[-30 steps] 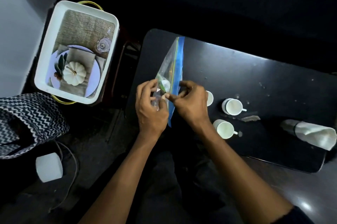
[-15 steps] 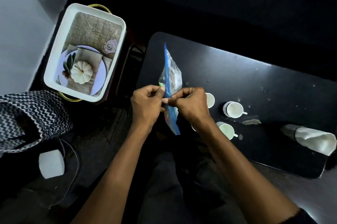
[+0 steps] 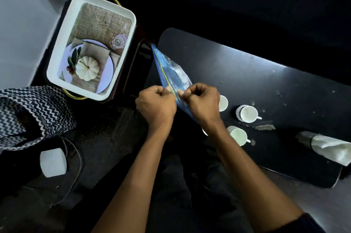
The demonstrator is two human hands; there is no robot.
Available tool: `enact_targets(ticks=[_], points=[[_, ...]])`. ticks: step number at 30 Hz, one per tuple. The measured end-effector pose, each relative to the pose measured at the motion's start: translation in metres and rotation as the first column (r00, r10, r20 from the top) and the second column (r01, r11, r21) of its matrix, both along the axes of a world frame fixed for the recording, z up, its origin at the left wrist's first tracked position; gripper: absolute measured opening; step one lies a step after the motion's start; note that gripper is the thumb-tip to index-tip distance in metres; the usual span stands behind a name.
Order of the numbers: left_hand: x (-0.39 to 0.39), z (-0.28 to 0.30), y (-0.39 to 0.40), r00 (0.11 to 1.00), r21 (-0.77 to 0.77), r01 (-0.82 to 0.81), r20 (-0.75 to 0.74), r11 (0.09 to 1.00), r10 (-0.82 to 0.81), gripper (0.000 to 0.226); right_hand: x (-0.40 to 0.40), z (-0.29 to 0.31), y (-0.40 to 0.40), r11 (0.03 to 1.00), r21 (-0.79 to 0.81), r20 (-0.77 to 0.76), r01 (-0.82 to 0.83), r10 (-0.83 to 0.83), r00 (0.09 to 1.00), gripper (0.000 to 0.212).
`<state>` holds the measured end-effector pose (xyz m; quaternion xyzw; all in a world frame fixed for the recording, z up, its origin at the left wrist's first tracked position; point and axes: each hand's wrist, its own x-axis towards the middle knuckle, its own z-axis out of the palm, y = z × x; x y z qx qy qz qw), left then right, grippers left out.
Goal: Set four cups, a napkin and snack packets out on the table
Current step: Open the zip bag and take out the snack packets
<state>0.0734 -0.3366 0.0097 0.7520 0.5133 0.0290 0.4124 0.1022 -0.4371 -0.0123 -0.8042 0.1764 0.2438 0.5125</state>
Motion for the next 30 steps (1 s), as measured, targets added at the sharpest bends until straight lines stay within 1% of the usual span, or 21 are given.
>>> enact_targets(ticks=[1,2,3,4,6,8,11,13,16,17,18,20,22,24,26,28,30], points=[[0.002,0.005,-0.005,0.999,0.094,0.03,-0.022,0.995,-0.028,0.023,-0.003,0.002,0.006,0.993,-0.11,0.082,-0.037,0.046,0.996,0.025],[0.004,0.009,-0.009,0.999,0.156,0.048,-0.032,0.987,-0.043,0.028,-0.006,0.005,0.012,0.985,-0.169,0.13,-0.025,0.048,0.99,0.024],[0.006,0.013,-0.011,0.998,0.191,0.054,-0.037,0.98,-0.048,0.032,-0.008,0.007,0.017,0.983,-0.181,0.152,0.016,0.012,0.988,0.023],[0.008,0.015,-0.012,0.998,0.211,0.053,-0.046,0.976,-0.044,0.033,-0.01,0.008,0.021,0.982,-0.176,0.156,0.068,-0.04,0.987,0.022],[0.008,0.014,-0.01,0.996,0.235,0.061,-0.074,0.97,-0.044,0.026,-0.015,0.008,0.027,0.975,-0.175,0.174,0.14,-0.109,0.979,0.02],[0.006,0.012,-0.006,0.993,0.256,0.073,-0.104,0.964,-0.048,0.015,-0.018,0.008,0.029,0.968,-0.208,0.233,0.141,-0.09,0.968,0.018],[0.003,0.011,-0.002,0.988,0.265,0.119,-0.124,0.957,-0.088,0.012,-0.017,0.012,0.029,0.957,-0.282,0.279,0.069,0.013,0.96,0.018],[0.004,0.009,0.003,0.983,0.212,0.177,-0.093,0.961,-0.161,0.016,-0.01,0.009,0.025,0.951,-0.303,0.205,-0.064,0.131,0.97,0.019],[0.007,-0.001,0.016,0.959,0.037,0.285,0.0,0.958,-0.285,0.034,0.005,0.004,0.019,0.933,-0.216,0.055,-0.287,0.305,0.951,0.03],[0.008,-0.007,0.021,0.95,-0.029,0.311,0.03,0.95,-0.31,0.034,0.009,0.004,0.02,0.928,-0.182,0.048,-0.326,0.34,0.939,0.034],[0.009,-0.01,0.025,0.948,-0.085,0.316,0.06,0.945,-0.312,0.033,0.013,0.004,0.021,0.922,-0.162,0.074,-0.351,0.366,0.928,0.037],[0.011,-0.015,0.027,0.948,-0.15,0.313,0.099,0.938,-0.301,0.032,0.022,0.005,0.023,0.905,-0.16,0.17,-0.394,0.419,0.892,0.041],[0.014,-0.015,0.025,0.949,-0.112,0.31,0.092,0.944,-0.301,0.039,0.028,0.007,0.028,0.883,-0.155,0.239,-0.444,0.469,0.85,0.043],[0.017,-0.014,0.022,0.962,-0.044,0.26,0.098,0.965,-0.254,0.043,0.029,0.005,0.033,0.864,-0.154,0.277,-0.48,0.504,0.818,0.042],[0.021,-0.012,0.021,0.966,0.062,0.229,0.112,0.972,-0.234,0.047,0.029,0.003,0.035,0.879,-0.158,0.302,-0.451,0.477,0.825,0.043],[0.023,-0.012,0.018,0.954,0.176,0.263,0.1,0.949,-0.283,0.049,0.025,0.0,0.034,0.909,-0.183,0.311,-0.375,0.415,0.855,0.045],[0.022,-0.011,0.013,0.939,0.26,0.312,0.063,0.914,-0.338,0.05,0.019,-0.001,0.033,0.917,-0.239,0.312,-0.318,0.383,0.869,0.042]])
